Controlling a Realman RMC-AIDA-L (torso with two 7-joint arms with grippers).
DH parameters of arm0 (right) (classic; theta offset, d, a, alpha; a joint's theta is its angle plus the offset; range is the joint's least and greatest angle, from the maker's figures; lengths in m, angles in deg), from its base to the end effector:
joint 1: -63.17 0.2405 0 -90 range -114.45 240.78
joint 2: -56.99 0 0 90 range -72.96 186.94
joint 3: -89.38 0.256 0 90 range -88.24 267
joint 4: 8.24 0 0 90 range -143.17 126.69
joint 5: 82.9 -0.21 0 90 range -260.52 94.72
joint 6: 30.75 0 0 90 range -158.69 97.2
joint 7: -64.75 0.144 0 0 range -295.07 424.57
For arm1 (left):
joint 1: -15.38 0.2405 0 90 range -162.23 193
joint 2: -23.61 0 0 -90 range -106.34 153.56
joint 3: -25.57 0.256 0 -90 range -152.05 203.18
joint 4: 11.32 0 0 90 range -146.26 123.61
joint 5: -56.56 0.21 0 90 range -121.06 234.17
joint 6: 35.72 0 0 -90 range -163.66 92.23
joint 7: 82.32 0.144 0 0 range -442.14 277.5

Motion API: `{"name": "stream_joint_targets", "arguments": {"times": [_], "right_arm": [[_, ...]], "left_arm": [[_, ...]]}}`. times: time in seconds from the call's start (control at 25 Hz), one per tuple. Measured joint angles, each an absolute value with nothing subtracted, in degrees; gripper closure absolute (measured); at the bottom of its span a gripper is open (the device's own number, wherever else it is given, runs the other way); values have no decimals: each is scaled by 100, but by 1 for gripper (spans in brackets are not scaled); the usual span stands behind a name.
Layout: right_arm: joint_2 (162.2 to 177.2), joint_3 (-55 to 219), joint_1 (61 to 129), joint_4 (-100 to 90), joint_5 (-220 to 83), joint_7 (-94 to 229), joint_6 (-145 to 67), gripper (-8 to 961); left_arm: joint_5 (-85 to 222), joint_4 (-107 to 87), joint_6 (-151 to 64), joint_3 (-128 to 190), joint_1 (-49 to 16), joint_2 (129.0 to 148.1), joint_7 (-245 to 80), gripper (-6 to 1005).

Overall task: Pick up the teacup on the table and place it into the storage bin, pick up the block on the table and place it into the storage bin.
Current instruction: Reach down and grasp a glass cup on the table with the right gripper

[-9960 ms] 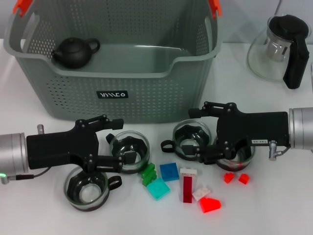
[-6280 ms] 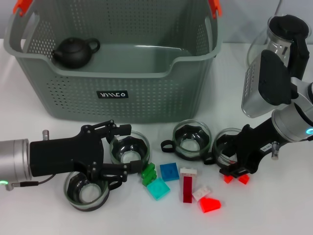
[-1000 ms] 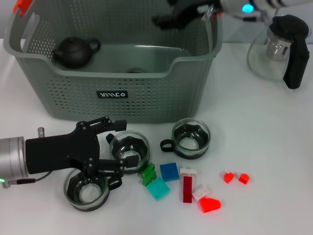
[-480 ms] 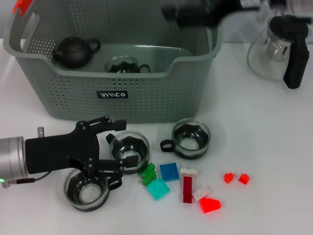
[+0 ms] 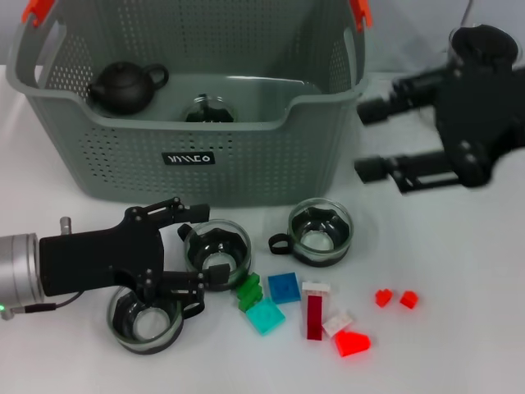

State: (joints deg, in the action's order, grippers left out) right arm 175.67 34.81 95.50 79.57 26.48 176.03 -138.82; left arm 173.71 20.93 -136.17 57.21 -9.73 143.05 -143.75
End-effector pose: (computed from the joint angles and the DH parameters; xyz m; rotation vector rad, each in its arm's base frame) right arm 0.1126 0.3175 0.0836 -2.9905 0.0934 0.4427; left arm -0.2835 0.2765 -0.0040 -2.7454 -0.4117 -0.8747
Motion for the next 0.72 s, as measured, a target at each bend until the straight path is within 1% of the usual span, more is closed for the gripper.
{"name": "stream_joint_targets", "arguments": {"times": [0.16, 0.32, 0.56, 0.72], "right_arm": [[17502, 3560, 9596, 7956, 3031, 17890, -14363, 306], [17496, 3266, 9691, 7924, 3706, 18121, -14401, 306], [17625, 2773, 9887, 7793, 4571, 18223, -14373, 309], [17710, 2548, 10125, 7332, 5060, 18216, -14192, 310]], "left_arm": [[17371, 2093, -13625, 5720, -952, 14305, -14375, 64], [17371, 2093, -13627, 5721, -942, 14305, -14369, 64], [17371, 2093, -13629, 5721, -924, 14305, -14367, 64], [17371, 2093, -13599, 5721, -922, 14319, -14314, 64]]}}
